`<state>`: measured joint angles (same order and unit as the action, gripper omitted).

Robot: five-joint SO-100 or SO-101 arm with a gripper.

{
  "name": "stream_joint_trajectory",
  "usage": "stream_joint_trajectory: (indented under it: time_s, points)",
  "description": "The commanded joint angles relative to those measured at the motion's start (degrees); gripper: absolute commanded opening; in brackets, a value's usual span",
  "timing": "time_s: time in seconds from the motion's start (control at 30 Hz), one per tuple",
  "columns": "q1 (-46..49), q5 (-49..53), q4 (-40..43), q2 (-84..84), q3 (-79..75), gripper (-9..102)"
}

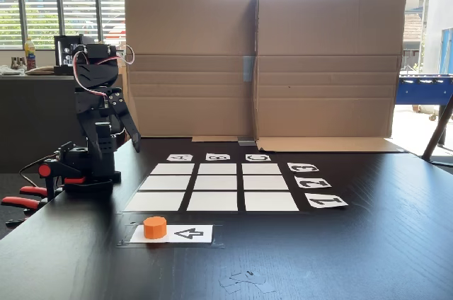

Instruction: Pick up the round, orange token and place it in the grid on square A1.

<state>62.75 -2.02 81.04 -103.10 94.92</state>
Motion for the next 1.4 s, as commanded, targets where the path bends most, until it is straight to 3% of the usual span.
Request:
stream_joint_trajectory:
  time_s: [0.0, 1.03, 1.37]
  points:
    - [-2.8, 1.8, -0.5, 4.2, -4.7, 28]
    - [-7.0, 17.4, -1.5, 32.0, -24.4, 27]
    - [-4.7, 28.0, -1.8, 36.0, -28.5, 27]
